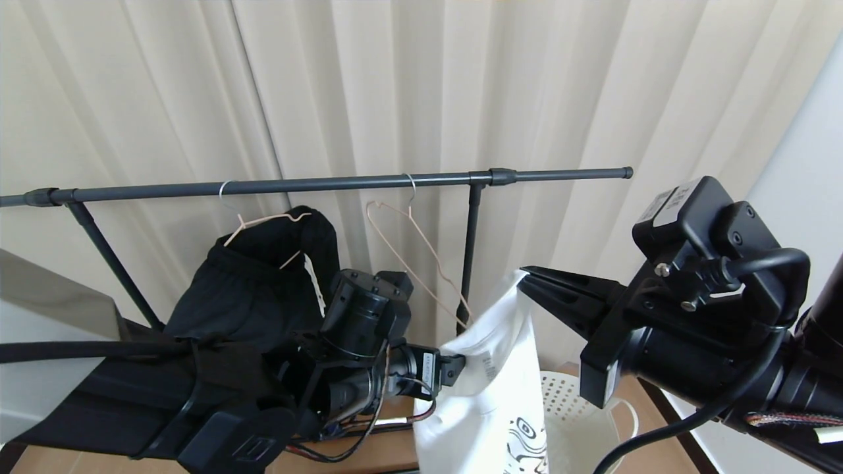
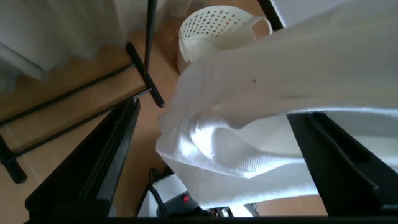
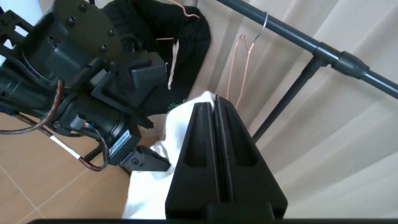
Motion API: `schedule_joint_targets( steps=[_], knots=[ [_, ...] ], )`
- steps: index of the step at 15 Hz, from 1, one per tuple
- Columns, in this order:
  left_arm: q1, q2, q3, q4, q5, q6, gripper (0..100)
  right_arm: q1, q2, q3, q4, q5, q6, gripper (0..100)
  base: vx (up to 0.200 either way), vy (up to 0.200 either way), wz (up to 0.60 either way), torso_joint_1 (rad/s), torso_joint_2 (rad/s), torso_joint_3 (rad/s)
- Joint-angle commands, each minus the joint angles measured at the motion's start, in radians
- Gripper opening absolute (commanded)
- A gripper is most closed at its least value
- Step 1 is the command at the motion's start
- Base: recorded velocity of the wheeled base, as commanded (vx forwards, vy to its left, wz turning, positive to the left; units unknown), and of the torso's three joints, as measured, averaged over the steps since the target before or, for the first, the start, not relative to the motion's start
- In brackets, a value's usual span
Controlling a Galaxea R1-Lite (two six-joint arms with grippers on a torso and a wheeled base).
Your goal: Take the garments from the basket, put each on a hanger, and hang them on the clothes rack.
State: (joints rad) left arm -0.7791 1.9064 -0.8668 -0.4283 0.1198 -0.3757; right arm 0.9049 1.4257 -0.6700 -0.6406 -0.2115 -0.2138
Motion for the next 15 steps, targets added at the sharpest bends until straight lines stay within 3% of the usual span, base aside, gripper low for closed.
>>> schedule_joint_targets(
  steps=[1,7,10,13,15],
  knots=[
    [-0.003,-0.020,-0.004,-0.009,-0.003,0.003,100,0.002,-0.011,0.003,-0.001,0.000,-0.001,0,0.000,0.000,0.00,0.000,0.00,0.000],
    [-0.025,0.097,-0.061,-0.009,0.015,0.008,100,0.002,-0.033,-0.002,-0.001,-0.002,-0.001,0,0.000,0.000,0.00,0.000,0.00,0.000],
    [-0.028,0.157,-0.089,-0.004,0.078,0.011,100,-0.001,-0.047,-0.003,-0.001,-0.003,-0.001,0,0.000,0.000,0.00,0.000,0.00,0.000],
    [-0.043,0.155,-0.044,-0.001,0.139,0.061,100,-0.015,-0.044,-0.008,-0.001,-0.020,-0.001,0,0.000,0.000,0.00,0.000,0.00,0.000],
    [-0.075,0.122,0.035,-0.006,0.245,0.126,100,-0.050,-0.041,-0.013,-0.001,-0.039,-0.001,0,0.000,0.000,0.00,0.000,0.00,0.000]
  ],
)
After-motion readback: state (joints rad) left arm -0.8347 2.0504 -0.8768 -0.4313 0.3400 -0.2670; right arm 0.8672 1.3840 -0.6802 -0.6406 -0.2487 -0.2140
